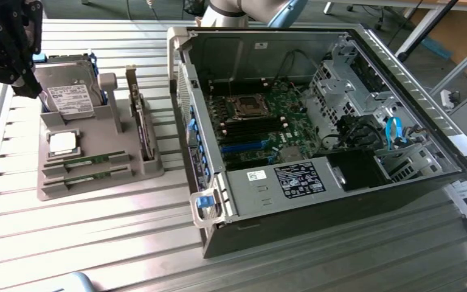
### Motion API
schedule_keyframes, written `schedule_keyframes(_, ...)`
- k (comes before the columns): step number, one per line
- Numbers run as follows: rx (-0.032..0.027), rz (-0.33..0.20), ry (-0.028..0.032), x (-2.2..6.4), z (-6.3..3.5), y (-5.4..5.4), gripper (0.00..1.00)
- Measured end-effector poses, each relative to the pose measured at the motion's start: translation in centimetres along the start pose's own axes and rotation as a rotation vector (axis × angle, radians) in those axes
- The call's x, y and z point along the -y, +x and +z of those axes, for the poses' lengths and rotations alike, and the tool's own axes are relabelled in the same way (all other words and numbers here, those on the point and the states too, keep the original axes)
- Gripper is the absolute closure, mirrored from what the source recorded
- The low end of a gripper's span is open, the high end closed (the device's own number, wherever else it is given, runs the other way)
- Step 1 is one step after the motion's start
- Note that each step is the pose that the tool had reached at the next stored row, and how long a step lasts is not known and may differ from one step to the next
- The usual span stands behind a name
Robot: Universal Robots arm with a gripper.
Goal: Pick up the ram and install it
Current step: 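Pick up the ram and move it above insertion slot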
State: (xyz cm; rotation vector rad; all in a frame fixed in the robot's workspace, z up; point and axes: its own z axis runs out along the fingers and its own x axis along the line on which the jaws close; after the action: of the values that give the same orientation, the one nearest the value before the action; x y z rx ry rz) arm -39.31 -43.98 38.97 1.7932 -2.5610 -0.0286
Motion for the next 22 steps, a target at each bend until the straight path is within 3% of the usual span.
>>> schedule_keyframes(22, -0.0152, -0.187, 0.0041, 0.00, 0.00, 0.00, 0.89)
